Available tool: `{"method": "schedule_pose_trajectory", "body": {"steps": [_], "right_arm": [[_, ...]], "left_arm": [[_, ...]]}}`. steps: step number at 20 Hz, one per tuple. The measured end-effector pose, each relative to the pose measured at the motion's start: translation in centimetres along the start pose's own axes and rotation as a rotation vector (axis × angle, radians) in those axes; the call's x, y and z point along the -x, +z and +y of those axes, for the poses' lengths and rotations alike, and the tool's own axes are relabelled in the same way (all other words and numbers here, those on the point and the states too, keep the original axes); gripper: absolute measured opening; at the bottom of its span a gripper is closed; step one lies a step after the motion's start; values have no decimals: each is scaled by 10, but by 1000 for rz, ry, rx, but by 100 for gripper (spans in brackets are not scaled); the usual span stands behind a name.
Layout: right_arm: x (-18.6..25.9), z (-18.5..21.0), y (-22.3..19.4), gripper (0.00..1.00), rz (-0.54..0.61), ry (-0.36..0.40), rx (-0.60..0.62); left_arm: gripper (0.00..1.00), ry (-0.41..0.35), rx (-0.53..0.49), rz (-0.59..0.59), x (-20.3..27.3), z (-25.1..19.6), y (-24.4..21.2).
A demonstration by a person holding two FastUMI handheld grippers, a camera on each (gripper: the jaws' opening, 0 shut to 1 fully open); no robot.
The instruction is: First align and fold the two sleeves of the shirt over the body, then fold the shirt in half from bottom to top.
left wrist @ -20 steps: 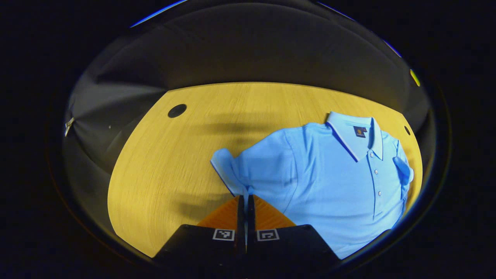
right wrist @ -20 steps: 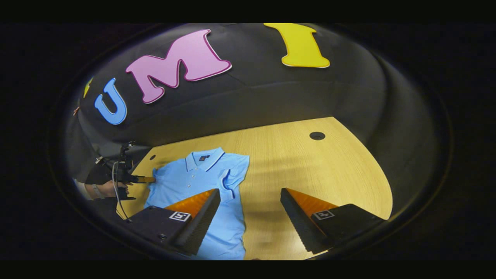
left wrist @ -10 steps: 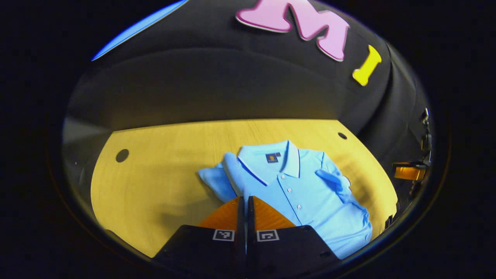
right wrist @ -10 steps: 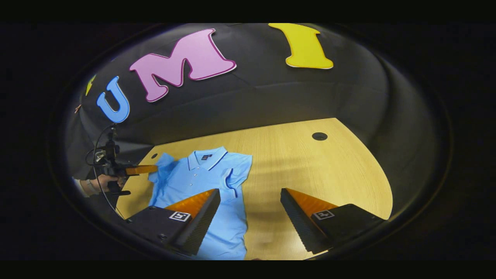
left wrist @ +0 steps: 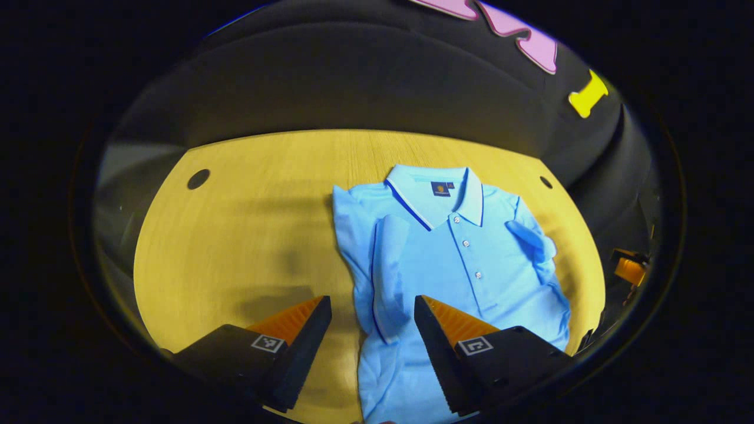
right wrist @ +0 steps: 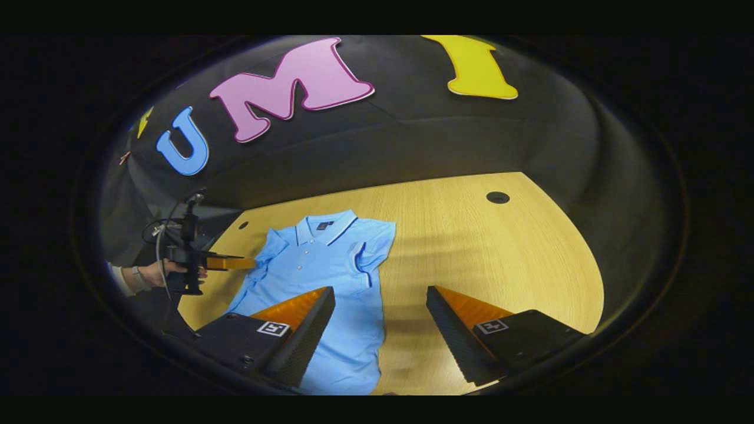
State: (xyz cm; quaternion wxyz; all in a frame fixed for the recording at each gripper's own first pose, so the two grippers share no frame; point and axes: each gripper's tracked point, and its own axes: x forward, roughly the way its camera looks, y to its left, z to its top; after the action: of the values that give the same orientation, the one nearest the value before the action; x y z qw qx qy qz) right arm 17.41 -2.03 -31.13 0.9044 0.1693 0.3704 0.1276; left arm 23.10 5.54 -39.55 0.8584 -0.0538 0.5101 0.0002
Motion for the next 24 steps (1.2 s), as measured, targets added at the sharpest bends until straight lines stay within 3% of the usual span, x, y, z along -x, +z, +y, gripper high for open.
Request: {"method": "schedule_pose_trajectory", "body": {"steps": [3,6,10,14,20,24], "right_arm": [[10,1,-15,98,18,7,12],[34,12,-40,98,42,17,-28],[69,25,-103,98,121,-15,-104],[96,37,-167,98,218,-58,-88],[95,49,-234,98,352,-106,-114],[78,52,-247,98,421,-151,-120]], "left_arm": [[93,-58,49,27,54,-3,-42],[93,-107,36,97,92,-6,-112],[93,-121,15,181,122,-8,-202],[93,-142,28,233,138,-21,-262],[94,-148,41,246,140,-27,-290],[93,-128,41,239,138,-25,-288]]}}
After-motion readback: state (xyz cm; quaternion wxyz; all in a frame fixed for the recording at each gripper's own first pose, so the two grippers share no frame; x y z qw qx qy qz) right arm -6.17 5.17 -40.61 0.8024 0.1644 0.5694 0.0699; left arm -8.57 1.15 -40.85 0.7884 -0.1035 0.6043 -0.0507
